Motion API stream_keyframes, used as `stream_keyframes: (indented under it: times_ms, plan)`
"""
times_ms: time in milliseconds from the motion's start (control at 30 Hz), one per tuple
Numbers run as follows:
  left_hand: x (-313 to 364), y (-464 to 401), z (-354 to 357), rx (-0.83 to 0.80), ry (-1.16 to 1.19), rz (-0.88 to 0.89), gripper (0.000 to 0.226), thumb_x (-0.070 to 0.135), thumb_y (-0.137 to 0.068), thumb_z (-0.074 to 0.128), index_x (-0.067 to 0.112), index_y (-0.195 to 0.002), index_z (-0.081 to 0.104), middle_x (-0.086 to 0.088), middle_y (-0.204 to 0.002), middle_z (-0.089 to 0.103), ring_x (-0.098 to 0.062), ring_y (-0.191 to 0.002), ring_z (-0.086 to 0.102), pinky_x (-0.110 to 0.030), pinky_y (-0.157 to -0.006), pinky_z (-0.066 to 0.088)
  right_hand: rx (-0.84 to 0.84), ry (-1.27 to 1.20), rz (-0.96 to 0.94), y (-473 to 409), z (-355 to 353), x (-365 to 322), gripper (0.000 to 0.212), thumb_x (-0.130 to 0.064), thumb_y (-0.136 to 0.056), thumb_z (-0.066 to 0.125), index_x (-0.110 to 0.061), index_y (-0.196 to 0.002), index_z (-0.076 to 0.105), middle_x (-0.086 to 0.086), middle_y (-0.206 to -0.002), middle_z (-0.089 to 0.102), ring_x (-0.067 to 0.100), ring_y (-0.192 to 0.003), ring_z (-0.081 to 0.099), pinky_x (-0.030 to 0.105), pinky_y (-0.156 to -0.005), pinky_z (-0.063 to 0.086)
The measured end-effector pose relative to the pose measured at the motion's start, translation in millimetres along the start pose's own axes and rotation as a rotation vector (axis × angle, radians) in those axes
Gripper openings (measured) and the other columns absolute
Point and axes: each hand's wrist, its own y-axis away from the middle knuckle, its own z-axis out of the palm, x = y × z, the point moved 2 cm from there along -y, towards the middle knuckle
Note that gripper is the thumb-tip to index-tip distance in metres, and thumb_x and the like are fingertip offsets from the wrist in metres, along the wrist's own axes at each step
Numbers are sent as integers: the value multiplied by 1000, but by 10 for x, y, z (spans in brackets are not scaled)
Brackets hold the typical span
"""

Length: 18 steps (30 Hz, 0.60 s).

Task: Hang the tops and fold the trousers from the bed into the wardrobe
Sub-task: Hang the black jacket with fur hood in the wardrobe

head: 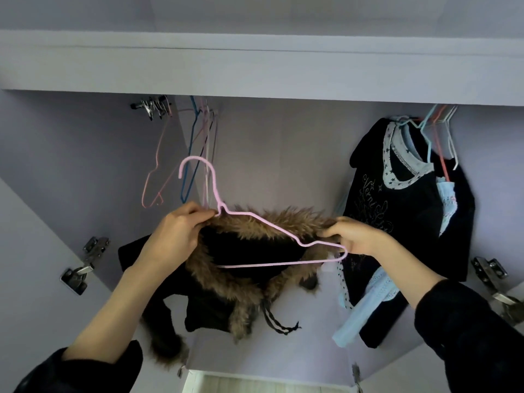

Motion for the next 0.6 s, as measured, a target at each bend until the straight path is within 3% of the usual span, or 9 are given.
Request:
stream_keyframes:
  times_ms: [100, 167, 267, 333, 400, 533, 600]
  plan:
    - [-93, 28, 17, 37, -63, -32, 39, -22, -76, 57, -1, -107, 69, -15, -97, 63, -36, -80, 65, -45, -77, 55, -115, -98, 17, 61, -105, 21, 19, -1, -87, 51, -4, -96, 68, 6, -86, 71, 19, -75, 66, 29, -69, 52]
    - [-117, 15, 28, 58, -94, -32, 40, -24, -74, 57, -2, -106, 68, -17, -95, 63, -38, -76, 65, -49, -72, 56, -140, -86, 33, 119, -155, 9, 20, -13, -81, 61, -6, -97, 69, 8, -92, 72, 21, -81, 68, 32, -74, 53]
    - [-123, -36, 55, 97, -116, -51, 39, -23, -76, 56, -5, -108, 67, -19, -96, 62, -40, -76, 64, -51, -69, 55, -252, -45, 8, 191, -239, 5, 53, -33, -63, 84, -5, -105, 68, 14, -105, 69, 25, -93, 66, 36, -87, 52]
    - [-126, -67, 80, 103, -129, -62, 38, -22, -77, 55, -4, -109, 66, -19, -97, 62, -41, -76, 64, -52, -68, 55, -308, -32, -27, 232, -273, 23, 77, -38, -44, 93, -2, -107, 66, 14, -104, 69, 24, -93, 67, 33, -86, 53]
    - [-145, -89, 98, 97, -144, -72, 40, -22, -75, 55, -4, -108, 67, -19, -97, 62, -41, -76, 63, -51, -66, 55, -313, -32, -61, 255, -305, 50, 83, -37, -36, 96, -2, -105, 65, 13, -101, 70, 23, -90, 69, 31, -83, 55]
    - [-176, -107, 101, 86, -175, -66, 43, -25, -71, 57, -3, -106, 68, -19, -95, 63, -40, -73, 64, -49, -64, 56, -292, 11, -64, 292, -295, 29, 84, -30, -45, 94, 3, -114, 60, 18, -111, 67, 26, -99, 66, 31, -87, 54]
    - [-169, -125, 112, 84, -195, -52, 43, -26, -69, 57, -3, -105, 69, -19, -93, 63, -39, -70, 64, -46, -62, 56, -217, 104, -29, 299, -261, 15, 66, -15, -64, 83, 3, -121, 55, 18, -115, 66, 26, -103, 65, 34, -93, 51]
